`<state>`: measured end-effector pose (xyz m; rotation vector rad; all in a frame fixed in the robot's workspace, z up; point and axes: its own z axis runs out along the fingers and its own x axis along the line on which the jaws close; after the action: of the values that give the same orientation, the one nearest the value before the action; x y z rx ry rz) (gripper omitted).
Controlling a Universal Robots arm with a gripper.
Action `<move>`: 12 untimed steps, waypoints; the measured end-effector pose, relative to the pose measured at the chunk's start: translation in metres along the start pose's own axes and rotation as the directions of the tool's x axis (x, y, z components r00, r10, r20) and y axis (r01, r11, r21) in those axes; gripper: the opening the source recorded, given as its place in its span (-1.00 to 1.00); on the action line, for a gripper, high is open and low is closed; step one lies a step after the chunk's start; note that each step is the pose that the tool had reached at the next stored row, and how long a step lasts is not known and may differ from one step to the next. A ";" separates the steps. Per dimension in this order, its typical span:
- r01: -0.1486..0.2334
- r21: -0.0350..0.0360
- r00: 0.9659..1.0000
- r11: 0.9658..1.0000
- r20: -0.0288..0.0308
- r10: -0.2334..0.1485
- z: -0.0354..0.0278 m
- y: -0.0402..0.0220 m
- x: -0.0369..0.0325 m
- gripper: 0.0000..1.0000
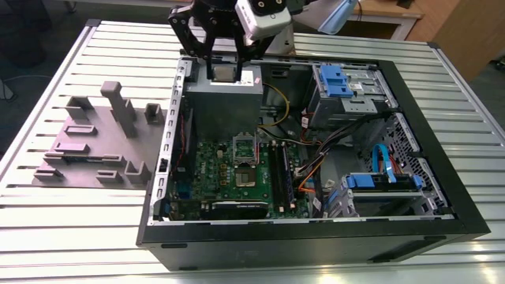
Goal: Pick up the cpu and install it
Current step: 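Pick up the cpu and move it towards the insertion slot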
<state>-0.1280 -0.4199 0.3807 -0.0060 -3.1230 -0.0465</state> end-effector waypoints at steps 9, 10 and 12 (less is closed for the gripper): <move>0.000 0.000 1.000 1.000 0.000 0.000 -0.0001 0.0000 -0.0033 -0.06; 0.000 0.000 1.000 1.000 0.000 0.000 -0.0001 0.0000 -0.0033 -0.06; 0.000 0.000 1.000 1.000 0.000 0.000 0.0000 0.0000 -0.0034 -0.06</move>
<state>-0.1246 -0.4199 0.3807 -0.0060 -3.1231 -0.0465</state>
